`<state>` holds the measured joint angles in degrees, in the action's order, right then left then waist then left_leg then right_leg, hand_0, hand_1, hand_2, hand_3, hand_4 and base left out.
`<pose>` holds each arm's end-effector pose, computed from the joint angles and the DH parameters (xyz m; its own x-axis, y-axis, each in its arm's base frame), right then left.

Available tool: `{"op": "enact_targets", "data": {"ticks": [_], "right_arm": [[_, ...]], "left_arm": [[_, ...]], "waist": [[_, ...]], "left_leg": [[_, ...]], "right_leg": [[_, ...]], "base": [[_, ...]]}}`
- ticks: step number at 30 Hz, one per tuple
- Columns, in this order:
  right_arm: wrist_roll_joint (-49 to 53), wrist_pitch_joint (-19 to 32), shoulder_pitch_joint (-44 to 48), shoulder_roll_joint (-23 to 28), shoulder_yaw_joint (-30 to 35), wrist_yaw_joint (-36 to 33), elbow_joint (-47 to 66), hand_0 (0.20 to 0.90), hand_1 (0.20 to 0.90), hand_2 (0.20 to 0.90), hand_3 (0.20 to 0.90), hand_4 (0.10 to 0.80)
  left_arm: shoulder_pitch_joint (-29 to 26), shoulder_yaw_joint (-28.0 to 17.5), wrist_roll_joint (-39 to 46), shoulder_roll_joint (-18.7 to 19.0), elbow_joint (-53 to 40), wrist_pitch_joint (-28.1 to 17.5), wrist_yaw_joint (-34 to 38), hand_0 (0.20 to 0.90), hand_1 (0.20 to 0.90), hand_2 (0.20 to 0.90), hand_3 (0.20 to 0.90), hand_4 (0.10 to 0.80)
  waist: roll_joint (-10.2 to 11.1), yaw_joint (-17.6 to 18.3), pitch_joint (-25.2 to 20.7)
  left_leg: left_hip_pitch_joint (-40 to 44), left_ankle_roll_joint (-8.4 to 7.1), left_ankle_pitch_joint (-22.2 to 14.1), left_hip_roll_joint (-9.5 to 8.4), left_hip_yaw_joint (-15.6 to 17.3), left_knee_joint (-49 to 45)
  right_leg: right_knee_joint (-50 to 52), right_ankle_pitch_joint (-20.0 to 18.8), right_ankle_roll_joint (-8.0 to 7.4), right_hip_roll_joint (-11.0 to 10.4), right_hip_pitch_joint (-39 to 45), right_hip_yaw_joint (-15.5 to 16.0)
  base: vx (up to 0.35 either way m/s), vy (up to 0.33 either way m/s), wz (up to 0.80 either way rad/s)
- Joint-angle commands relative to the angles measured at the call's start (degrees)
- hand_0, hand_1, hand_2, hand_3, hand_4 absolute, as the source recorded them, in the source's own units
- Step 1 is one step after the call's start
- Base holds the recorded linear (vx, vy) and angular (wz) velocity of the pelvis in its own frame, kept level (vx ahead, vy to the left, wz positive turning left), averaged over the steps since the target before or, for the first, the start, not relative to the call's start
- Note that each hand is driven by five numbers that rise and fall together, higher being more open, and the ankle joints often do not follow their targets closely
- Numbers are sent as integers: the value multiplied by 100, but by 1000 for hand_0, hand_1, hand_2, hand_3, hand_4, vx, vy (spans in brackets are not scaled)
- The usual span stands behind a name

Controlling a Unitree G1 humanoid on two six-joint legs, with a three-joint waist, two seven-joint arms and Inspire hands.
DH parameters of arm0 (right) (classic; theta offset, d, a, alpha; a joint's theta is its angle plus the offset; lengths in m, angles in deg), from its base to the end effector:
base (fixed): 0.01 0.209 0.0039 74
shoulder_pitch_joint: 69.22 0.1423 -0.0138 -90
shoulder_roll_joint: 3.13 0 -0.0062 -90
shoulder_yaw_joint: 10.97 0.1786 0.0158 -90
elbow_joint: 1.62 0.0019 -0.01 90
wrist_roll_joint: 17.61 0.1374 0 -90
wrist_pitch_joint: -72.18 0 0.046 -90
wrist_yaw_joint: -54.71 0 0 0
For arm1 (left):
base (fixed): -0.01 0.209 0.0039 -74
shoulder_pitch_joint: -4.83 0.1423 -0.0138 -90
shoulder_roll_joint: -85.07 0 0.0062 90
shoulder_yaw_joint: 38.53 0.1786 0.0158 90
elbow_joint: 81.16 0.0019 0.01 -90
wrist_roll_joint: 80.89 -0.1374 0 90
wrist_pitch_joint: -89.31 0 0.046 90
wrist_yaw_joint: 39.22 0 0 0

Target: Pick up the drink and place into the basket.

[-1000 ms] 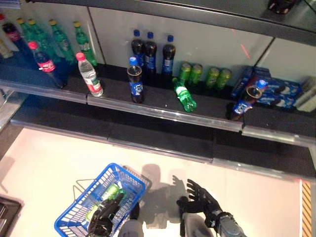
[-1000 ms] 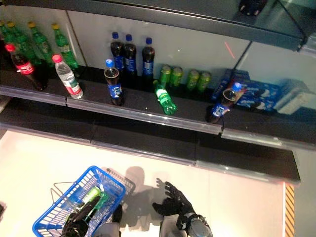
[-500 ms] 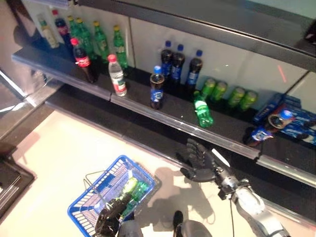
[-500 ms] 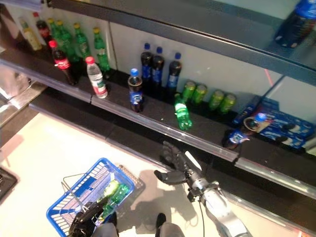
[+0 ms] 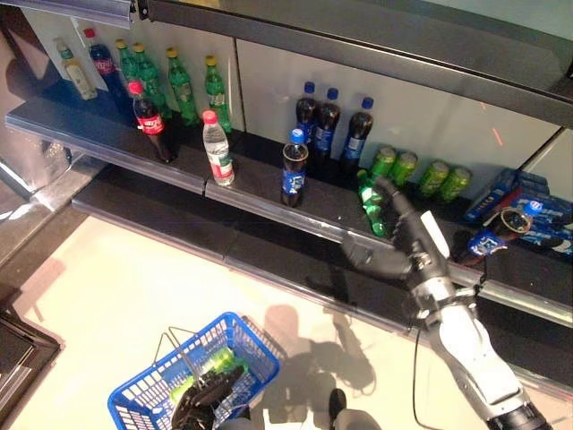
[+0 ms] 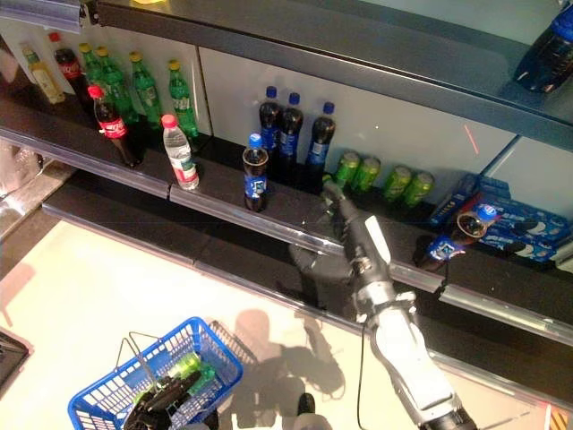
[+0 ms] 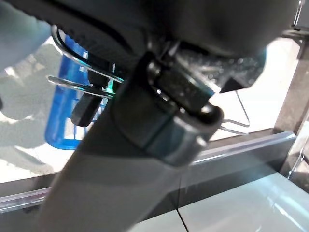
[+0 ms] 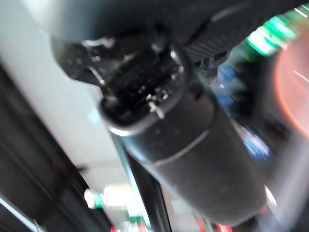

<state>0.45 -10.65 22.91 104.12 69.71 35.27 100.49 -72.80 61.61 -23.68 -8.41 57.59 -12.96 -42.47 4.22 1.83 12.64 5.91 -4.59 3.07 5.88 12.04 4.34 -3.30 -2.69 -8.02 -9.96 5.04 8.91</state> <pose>0.2034 -0.1996 0.1090 0.9479 -0.0454 0.3152 0.1026 0.9805 -0.1676 0.0620 0.2084 -0.0976 0.6274 0.1880 -0.7557 -0.6068 0.7263 -0.3231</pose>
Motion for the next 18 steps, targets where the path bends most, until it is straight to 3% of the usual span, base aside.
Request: {"op": "enact_targets", "data": {"ticks": [1,14,18], "right_arm": [[-511,-36,522,111,392,-857,245,900,900,900,900,800],[-842,-801,1219,9,427,-2038,-785,900,900,900,900,800],[-758,-910,2153,-44,239,-2441,-1256,900,900,900,900,800]], "left_arm": [[-364,-69,-287,96,-609,-878,-640,300,300,300,200,100],[-580,-64,-446,121,-576,-769,-579,300,300,300,200,100],[-1129,97,-273,230,-620,-809,-558,300,300,300,200,100]], "waist": [[-103,-122,-374],[-191,-304,-50],[-244,-397,510]], "left_leg": [[-156,16,-419,354,-9,-650],[-478,-5,-442,315,-247,-962],[-1004,1,-452,255,-438,-1305]], "right_leg": [[431,111,33,-26,-280,29],[711,230,143,-5,-457,114],[1010,289,237,-3,-841,137]], "base": [[52,-27,1],[-5,5,5],[-235,10,13]]}}
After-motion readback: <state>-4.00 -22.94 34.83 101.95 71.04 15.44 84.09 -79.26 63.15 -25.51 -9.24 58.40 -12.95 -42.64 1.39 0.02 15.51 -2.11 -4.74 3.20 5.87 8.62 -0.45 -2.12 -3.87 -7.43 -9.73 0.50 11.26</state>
